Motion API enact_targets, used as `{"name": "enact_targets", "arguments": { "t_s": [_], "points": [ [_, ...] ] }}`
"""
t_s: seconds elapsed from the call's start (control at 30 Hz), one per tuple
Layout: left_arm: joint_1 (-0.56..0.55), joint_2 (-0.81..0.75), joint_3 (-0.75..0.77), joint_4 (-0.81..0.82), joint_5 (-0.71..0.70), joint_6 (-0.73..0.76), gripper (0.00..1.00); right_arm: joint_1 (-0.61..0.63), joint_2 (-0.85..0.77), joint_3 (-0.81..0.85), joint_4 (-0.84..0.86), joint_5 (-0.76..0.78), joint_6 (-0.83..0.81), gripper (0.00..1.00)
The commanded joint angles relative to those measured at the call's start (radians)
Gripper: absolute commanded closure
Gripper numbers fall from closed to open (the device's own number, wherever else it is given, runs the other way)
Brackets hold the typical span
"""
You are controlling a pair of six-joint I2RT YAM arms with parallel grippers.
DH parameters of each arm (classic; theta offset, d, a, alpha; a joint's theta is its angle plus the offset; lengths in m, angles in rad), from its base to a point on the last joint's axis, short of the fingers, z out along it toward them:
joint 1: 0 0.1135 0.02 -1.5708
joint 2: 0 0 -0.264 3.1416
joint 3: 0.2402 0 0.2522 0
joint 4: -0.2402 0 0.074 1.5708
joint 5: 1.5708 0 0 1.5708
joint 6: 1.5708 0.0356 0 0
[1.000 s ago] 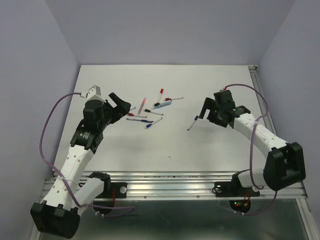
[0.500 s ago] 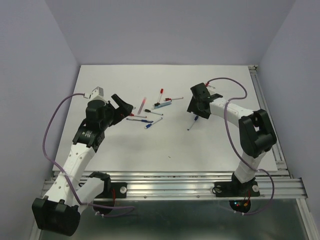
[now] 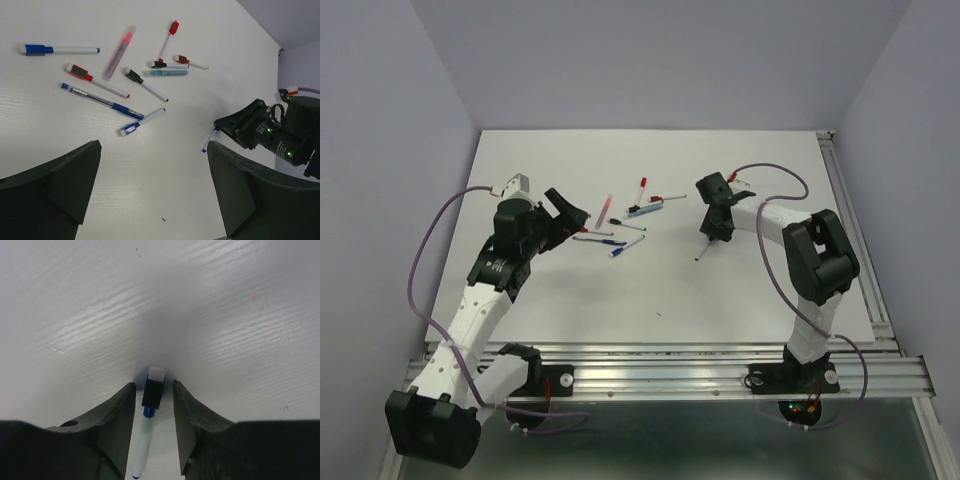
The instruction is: Open the pen caps
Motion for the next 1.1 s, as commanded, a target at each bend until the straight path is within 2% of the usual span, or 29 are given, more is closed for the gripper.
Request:
{"name": "enact_targets", "arguments": {
  "t_s": [0.0,0.1,0.23,0.3,0.37,0.43,0.47,0.6,0.7,0.83,0.97,1.07],
  "points": [
    [0.002,-0.001,-0.008,0.046,0.013,0.000,0.01,0.003,0.027,0.005,0.034,0.018,0.035,0.60],
    [0.000,0.007,-0.012,0.045,0.015,-0.007,0.01,0.001,0.037,-0.006,0.044,0.024,0.044,0.72],
    [0.000,0.027,-0.008,0.046,0.041,-0.002,0.01,0.003,0.039,-0.017,0.039,0.026,0.064,0.82],
    [-0.001,0.039,-0.011,0.046,0.058,-0.016,0.01,0.003,0.007,-0.043,0.067,0.011,0.059,0.87],
    [-0.035,0.048,-0.038,0.118,0.102,-0.040,0.01,0.003,-0.053,-0.086,0.112,-0.029,0.041,0.92],
    [-0.096,0.060,-0.049,0.159,0.128,-0.039,0.01,0.003,-0.116,-0.130,0.158,-0.092,0.026,0.94],
    [-0.192,0.070,-0.046,0.175,0.125,-0.017,0.01,0.003,-0.152,-0.167,0.229,-0.124,0.004,0.94],
    [-0.390,0.155,-0.034,0.244,0.197,0.072,0.01,0.015,-0.393,-0.369,0.442,-0.336,-0.054,0.96],
    [-0.516,0.225,-0.073,0.433,0.306,0.076,0.01,0.029,-0.638,-0.558,0.634,-0.541,-0.004,0.99],
    [-0.631,0.271,-0.103,0.624,0.357,0.049,0.01,0.058,-0.812,-0.704,0.777,-0.612,0.083,0.99],
    [-0.684,0.318,-0.078,0.689,0.355,0.041,0.02,0.105,-0.912,-0.772,0.850,-0.626,0.114,0.99],
    [-0.695,0.337,-0.066,0.694,0.314,0.027,0.07,0.114,-0.921,-0.775,0.843,-0.646,0.137,0.99]
  ]
}}
